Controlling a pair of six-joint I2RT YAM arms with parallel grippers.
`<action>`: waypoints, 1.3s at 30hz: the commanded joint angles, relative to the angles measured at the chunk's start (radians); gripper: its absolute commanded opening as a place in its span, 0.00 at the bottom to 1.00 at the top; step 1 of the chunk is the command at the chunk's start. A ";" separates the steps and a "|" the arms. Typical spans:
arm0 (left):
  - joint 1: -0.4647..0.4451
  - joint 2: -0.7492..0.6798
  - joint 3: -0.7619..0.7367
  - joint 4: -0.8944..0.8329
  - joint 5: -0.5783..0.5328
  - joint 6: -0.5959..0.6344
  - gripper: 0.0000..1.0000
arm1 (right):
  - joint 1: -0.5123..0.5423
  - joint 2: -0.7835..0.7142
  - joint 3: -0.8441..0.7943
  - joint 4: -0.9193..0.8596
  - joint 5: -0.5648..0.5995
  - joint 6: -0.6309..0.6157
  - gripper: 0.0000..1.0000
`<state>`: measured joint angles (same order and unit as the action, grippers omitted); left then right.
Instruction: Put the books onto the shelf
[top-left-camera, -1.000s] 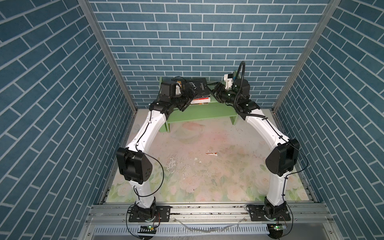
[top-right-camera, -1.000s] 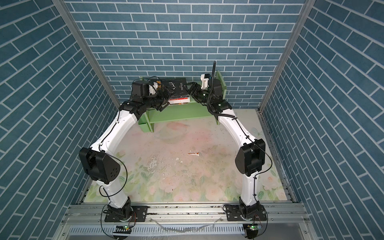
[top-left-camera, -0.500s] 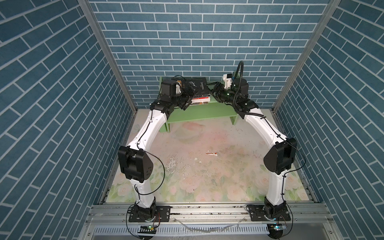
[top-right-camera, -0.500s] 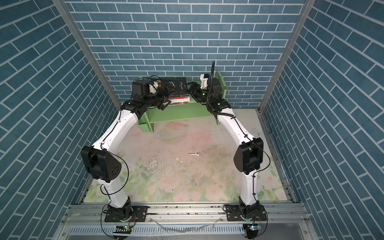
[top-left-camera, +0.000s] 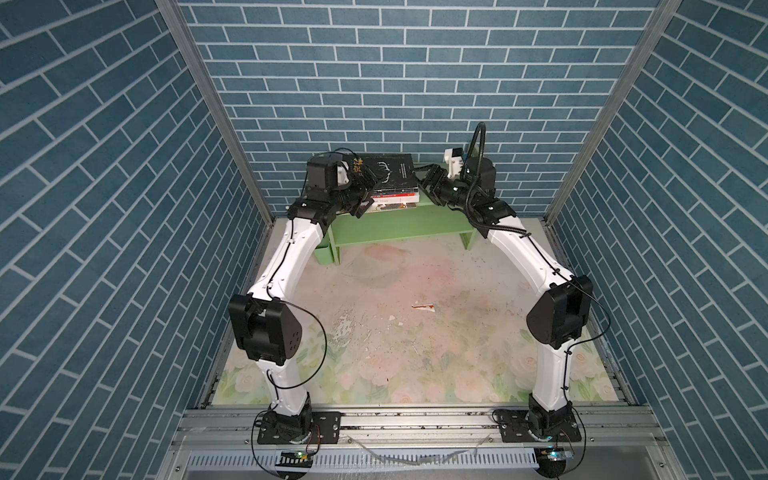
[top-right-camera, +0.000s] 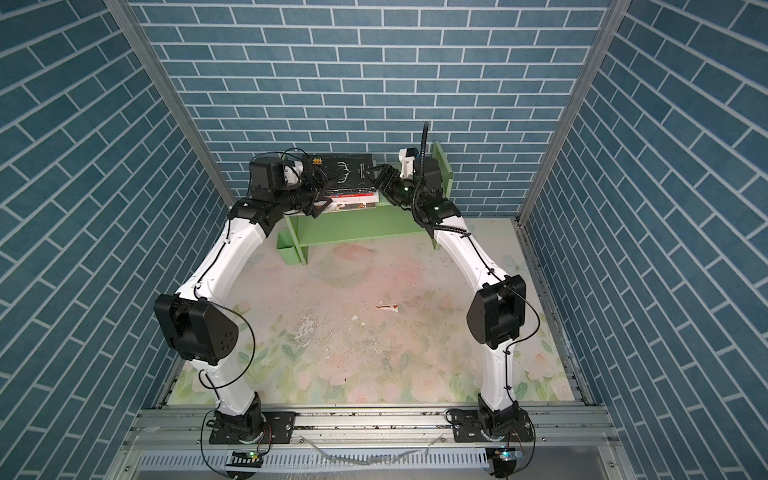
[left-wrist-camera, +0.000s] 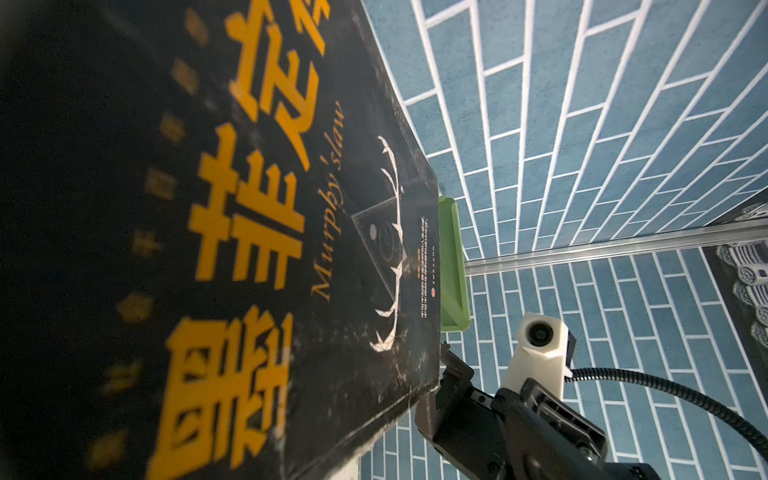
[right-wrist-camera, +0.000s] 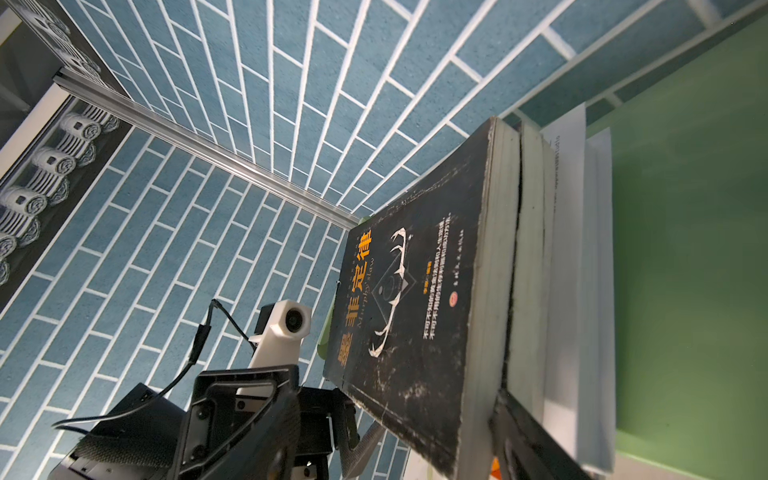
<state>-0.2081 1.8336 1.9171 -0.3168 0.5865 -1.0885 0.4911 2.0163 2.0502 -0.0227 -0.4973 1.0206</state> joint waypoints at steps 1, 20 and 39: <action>0.012 -0.021 0.045 0.065 0.024 -0.021 1.00 | 0.008 0.010 0.005 0.023 -0.026 0.004 0.74; 0.024 -0.041 0.033 0.057 0.021 -0.045 1.00 | 0.009 -0.035 -0.067 0.047 -0.009 0.002 0.74; 0.024 -0.427 -0.412 -0.064 -0.116 0.279 1.00 | -0.051 -0.346 -0.233 -0.238 0.236 -0.297 0.75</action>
<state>-0.1883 1.4818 1.5421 -0.2600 0.6052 -1.0039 0.4538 1.7962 1.8366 -0.1661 -0.3878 0.8680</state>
